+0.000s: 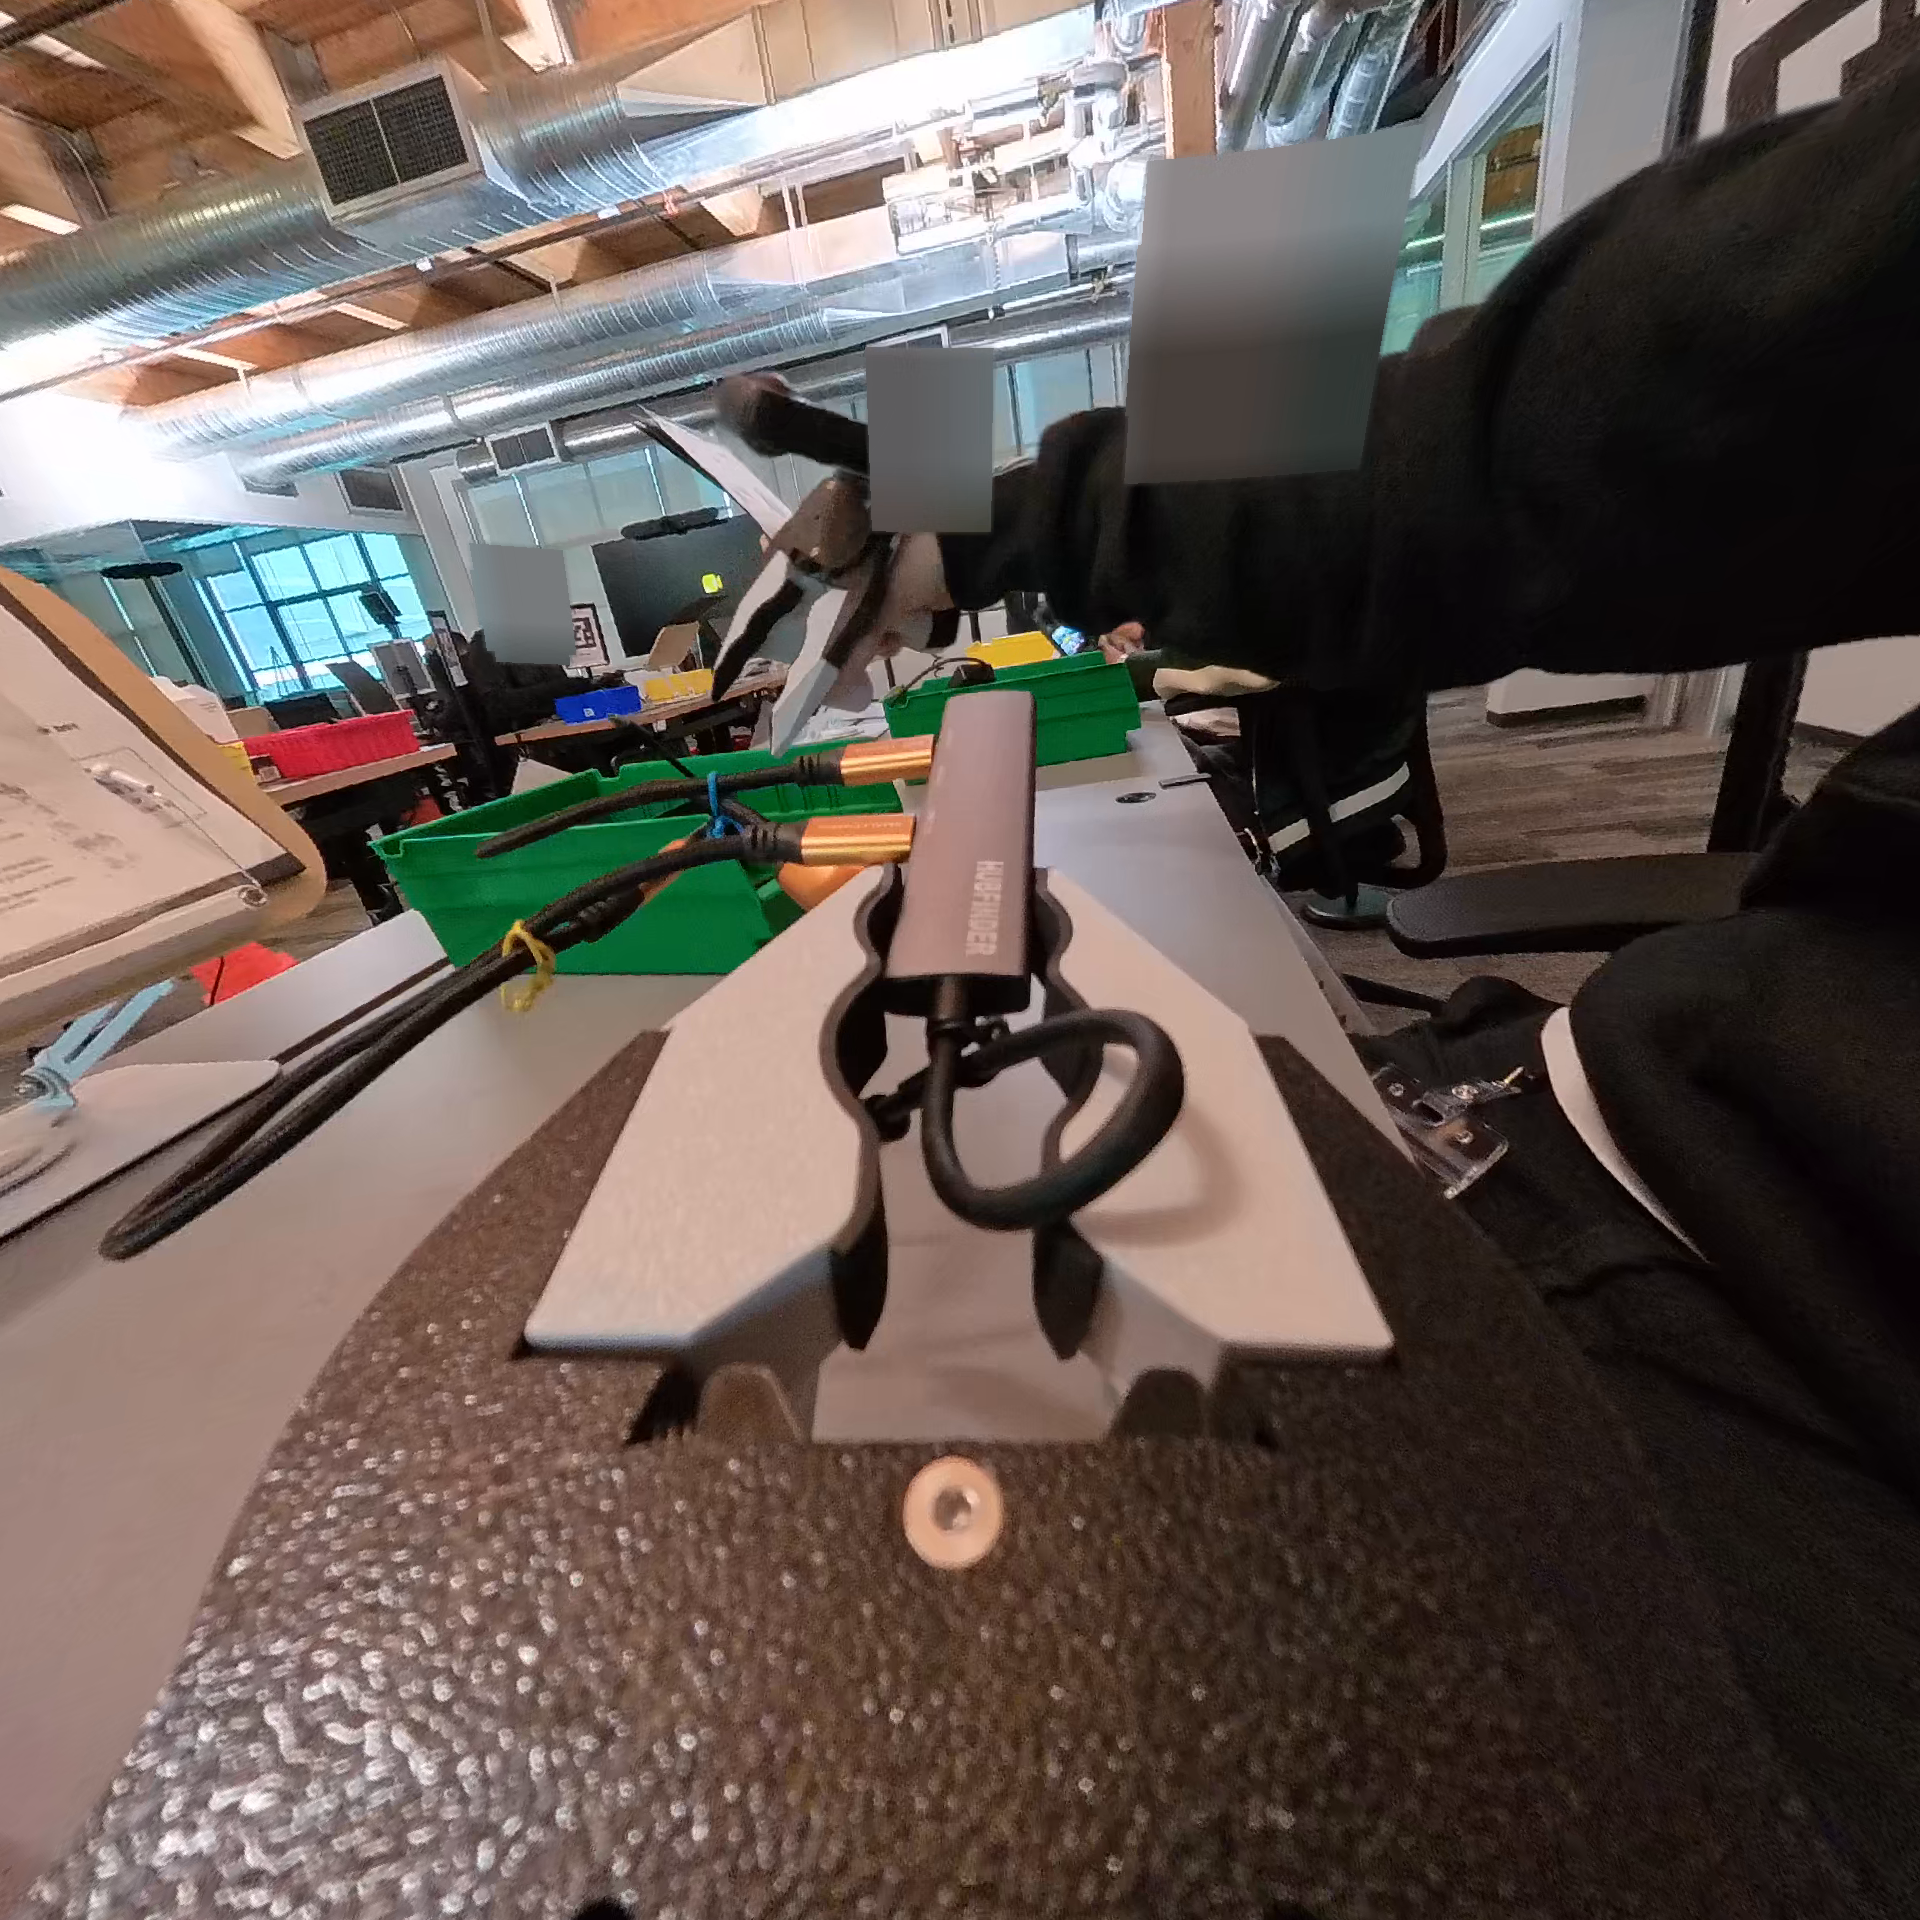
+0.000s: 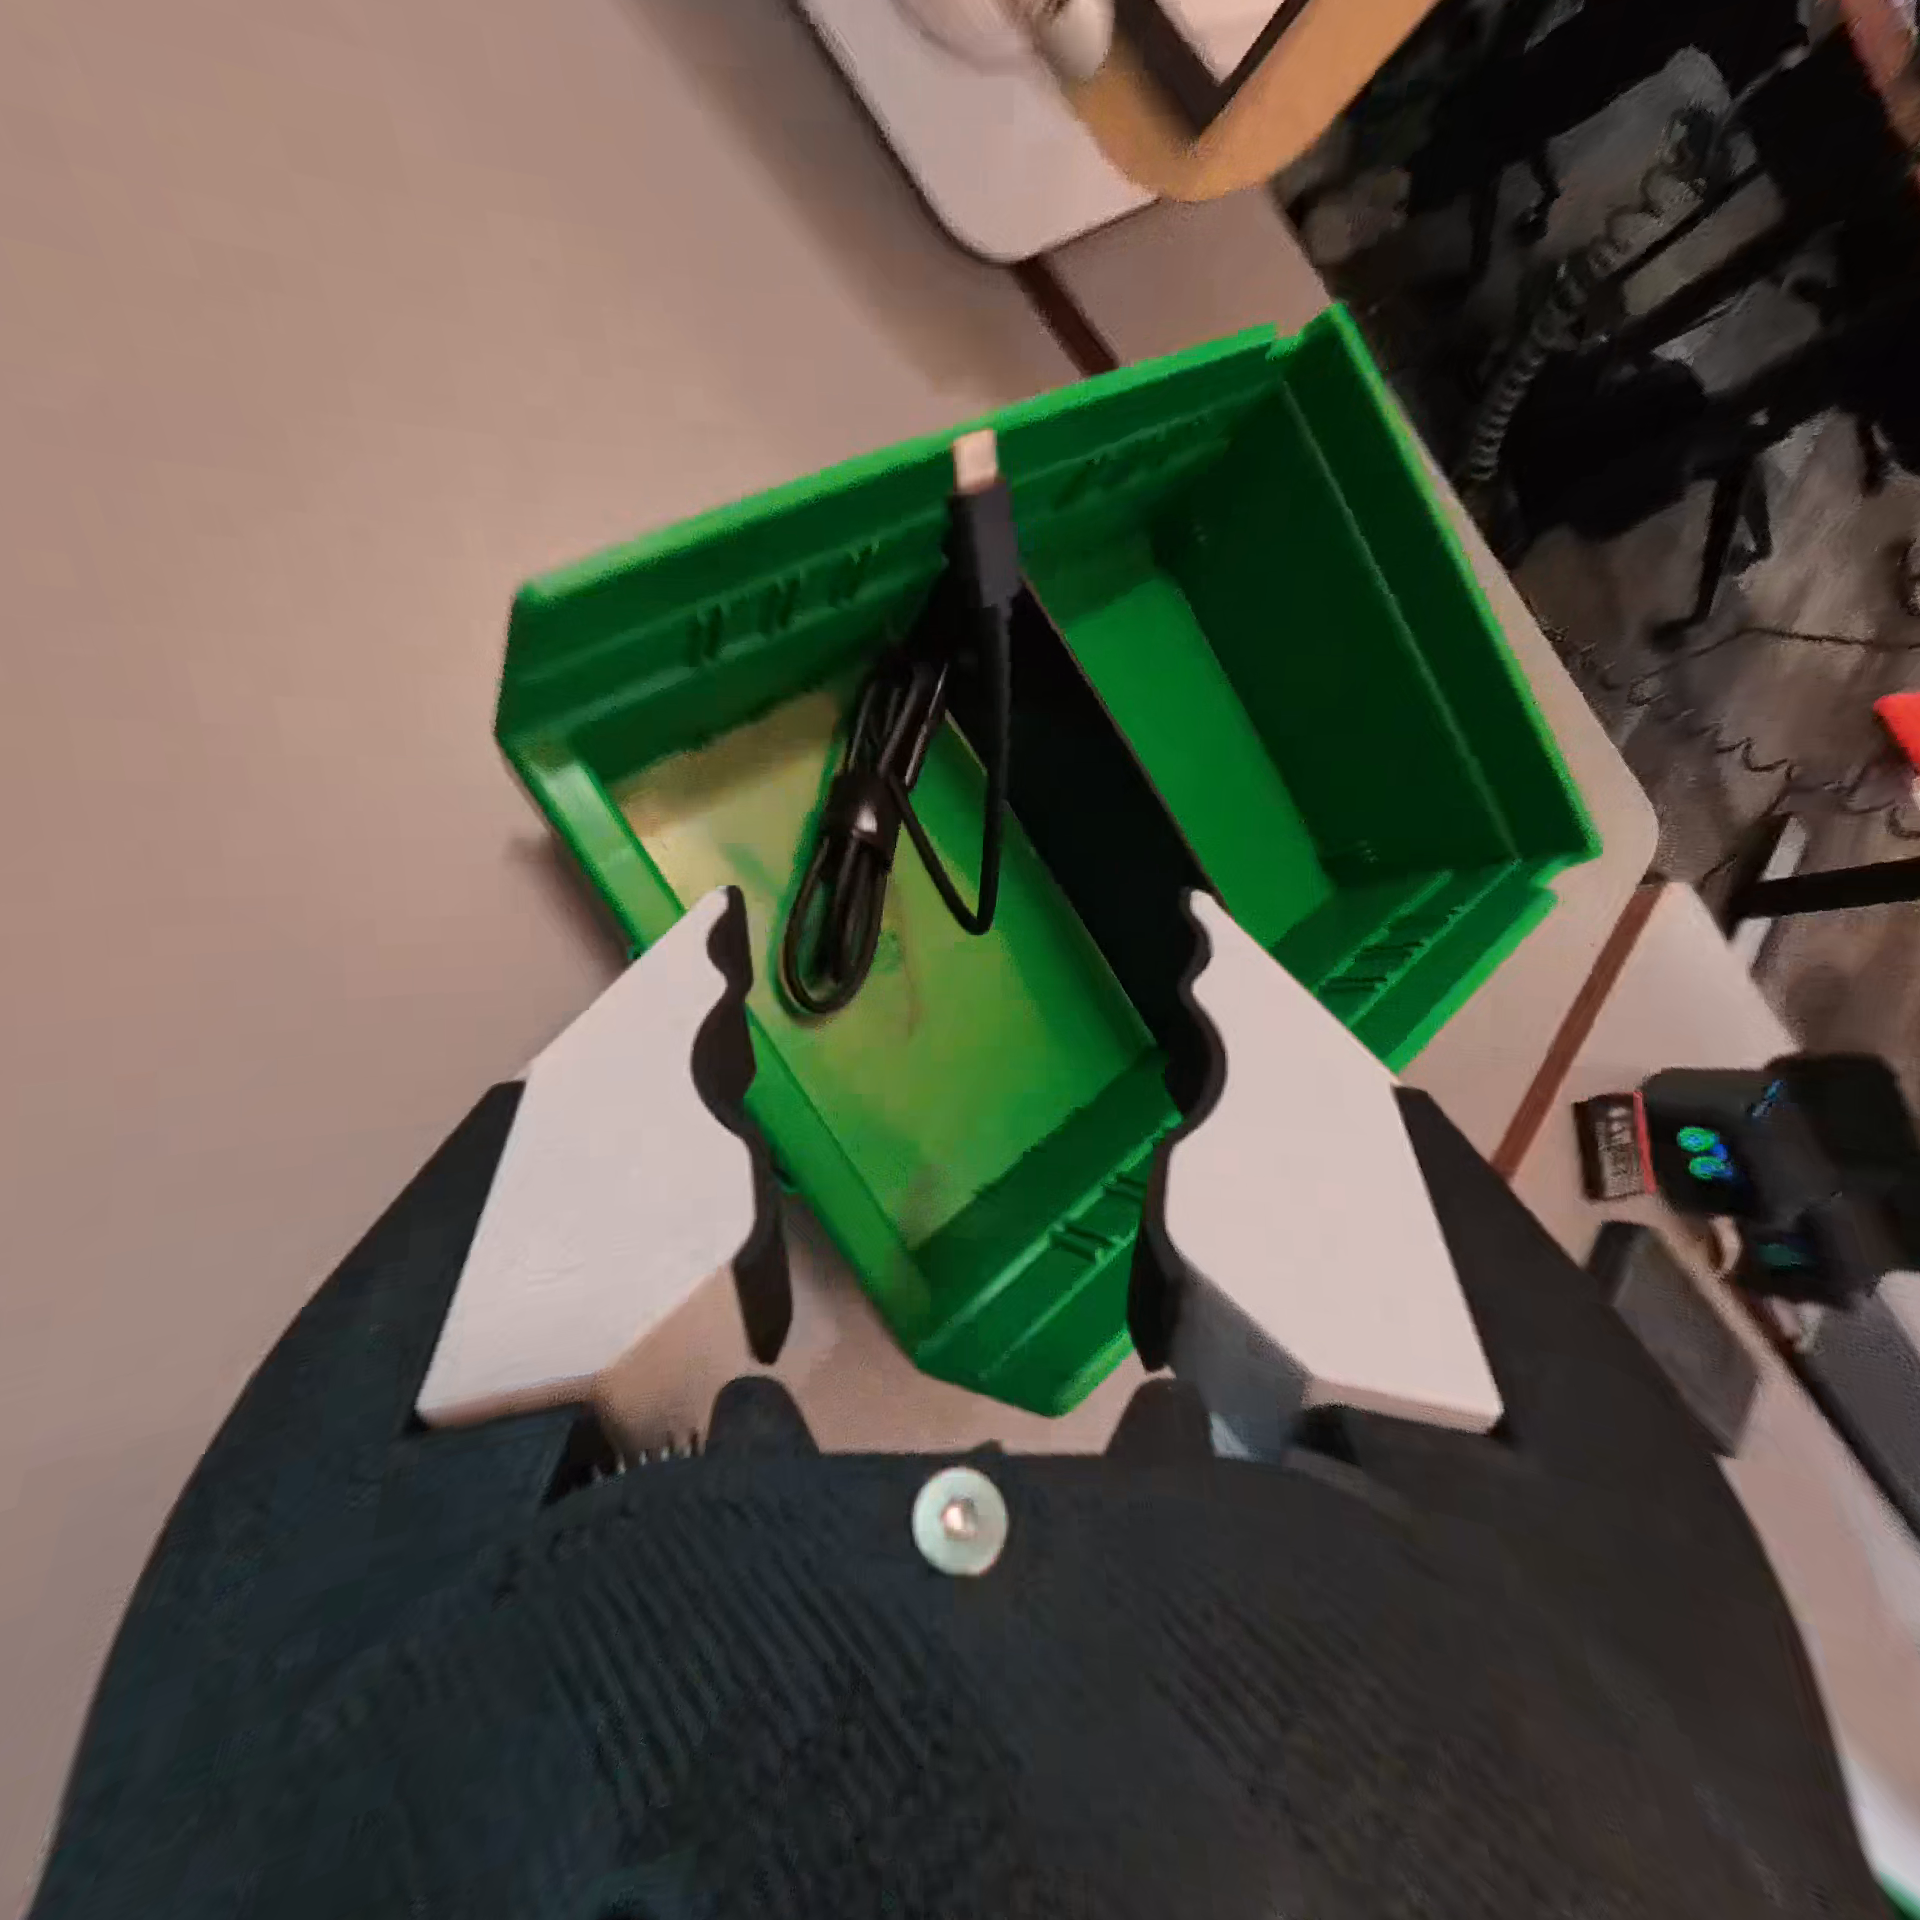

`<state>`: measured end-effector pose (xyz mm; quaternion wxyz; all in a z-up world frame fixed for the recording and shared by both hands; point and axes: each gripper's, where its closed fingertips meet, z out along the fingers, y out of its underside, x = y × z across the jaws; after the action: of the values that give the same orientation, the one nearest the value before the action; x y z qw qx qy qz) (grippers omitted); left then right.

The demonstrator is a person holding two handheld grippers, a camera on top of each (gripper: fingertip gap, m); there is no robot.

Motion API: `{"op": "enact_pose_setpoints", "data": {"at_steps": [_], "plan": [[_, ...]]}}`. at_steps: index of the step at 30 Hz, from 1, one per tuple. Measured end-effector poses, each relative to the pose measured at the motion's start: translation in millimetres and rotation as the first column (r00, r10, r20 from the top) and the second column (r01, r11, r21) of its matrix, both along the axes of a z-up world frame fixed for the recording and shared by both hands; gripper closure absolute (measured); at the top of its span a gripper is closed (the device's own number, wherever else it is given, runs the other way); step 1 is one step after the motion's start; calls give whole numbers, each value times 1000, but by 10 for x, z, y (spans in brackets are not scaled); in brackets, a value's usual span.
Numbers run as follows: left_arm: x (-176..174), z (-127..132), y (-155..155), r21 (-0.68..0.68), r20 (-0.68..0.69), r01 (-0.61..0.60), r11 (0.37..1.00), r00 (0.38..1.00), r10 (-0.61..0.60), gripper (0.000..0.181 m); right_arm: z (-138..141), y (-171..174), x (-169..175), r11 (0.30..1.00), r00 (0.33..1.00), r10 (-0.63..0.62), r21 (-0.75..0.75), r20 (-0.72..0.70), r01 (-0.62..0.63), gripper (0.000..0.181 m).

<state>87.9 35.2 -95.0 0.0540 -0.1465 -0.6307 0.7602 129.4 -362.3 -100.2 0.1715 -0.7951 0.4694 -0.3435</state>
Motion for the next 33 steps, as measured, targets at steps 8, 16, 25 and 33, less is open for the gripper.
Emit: {"op": "enact_pose_setpoints", "data": {"at_steps": [8, 16, 25, 33], "plan": [[47, 95, 60, -48, -37, 11, 999, 999, -13, 159, 59, 0, -143, 995, 993, -55, -76, 107, 64, 127], [11, 44, 9, -27, -40, 25, 999, 999, -26, 159, -465, 292, 279, 982, 991, 92, -174, 101, -73, 172], [53, 14, 29, -23, -57, 22, 999, 998, -23, 159, -503, 362, 316, 984, 988, 150, -99, 46, -145, 138], [55, 26, 43, -30, -62, 27, 999, 998, -29, 159, -586, 165, 364, 975, 996, 69, -215, 52, -56, 170]]}}
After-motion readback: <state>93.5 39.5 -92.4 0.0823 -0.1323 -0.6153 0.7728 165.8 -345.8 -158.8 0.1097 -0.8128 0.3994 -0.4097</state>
